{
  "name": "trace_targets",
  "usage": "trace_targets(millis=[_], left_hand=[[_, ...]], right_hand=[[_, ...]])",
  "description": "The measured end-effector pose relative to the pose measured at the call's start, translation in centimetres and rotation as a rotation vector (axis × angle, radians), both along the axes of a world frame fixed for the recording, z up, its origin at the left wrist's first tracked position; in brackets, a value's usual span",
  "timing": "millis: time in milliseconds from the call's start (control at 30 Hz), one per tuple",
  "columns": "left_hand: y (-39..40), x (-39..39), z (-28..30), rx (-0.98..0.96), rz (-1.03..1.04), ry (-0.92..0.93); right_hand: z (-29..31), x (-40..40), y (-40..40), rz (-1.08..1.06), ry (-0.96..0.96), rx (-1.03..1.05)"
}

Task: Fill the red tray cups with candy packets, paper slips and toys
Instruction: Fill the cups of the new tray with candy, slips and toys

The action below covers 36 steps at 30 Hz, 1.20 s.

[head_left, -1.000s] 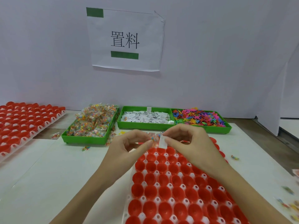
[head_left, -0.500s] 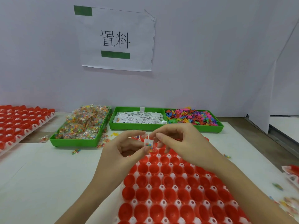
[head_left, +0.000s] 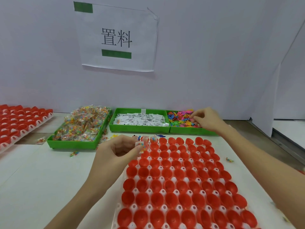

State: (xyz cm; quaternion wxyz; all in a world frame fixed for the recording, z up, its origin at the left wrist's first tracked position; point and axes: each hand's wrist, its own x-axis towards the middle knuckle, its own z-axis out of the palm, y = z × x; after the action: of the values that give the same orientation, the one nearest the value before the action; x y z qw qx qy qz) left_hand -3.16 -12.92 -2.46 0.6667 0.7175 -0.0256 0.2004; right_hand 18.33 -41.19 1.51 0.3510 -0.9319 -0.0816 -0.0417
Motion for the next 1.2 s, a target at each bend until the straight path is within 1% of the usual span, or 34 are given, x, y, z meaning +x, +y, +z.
trace_targets(millis=[133,267,367,533,667,767,1033,1133,1200], left_hand=[[0.4,0.2,-0.1,-0.018,0.018,0.008],[0.6,0.3,-0.2,0.018,0.019,0.002],[0.6,0.3,-0.2,0.027,0.012,0.001],[0.7,0.4,-0.3,0.029,0.017,0.006],[0.8,0.4,-0.2,0.035,0.018,0.009],[0.8,0.3,-0.1,0.039,0.021,0.011],[0.8,0.3,-0.1,0.045,0.013,0.009],[0.8,0.3,-0.1,0.04,0.008,0.008],[0.8,0.3,-0.1,0.043,0.008,0.008]], right_hand=[[-1.7,1.7,1.5,0.044,-0.044,-0.206],[-2.3,2.7,3.3,-0.004,-0.045,-0.296],[-2.3,3.2,4.0,-0.061,-0.009,-0.326],[-1.8,3.8,4.6,-0.065,0.082,-0.453],[-1.3,4.1,4.3,-0.037,0.153,-0.44],[-1.1,4.1,3.6,-0.018,0.178,-0.348],[-2.4,3.5,2.6,0.009,0.073,-0.109],[-2.9,3.6,2.6,0.012,0.041,-0.077],[-3.0,3.8,2.6,0.006,0.027,-0.098]])
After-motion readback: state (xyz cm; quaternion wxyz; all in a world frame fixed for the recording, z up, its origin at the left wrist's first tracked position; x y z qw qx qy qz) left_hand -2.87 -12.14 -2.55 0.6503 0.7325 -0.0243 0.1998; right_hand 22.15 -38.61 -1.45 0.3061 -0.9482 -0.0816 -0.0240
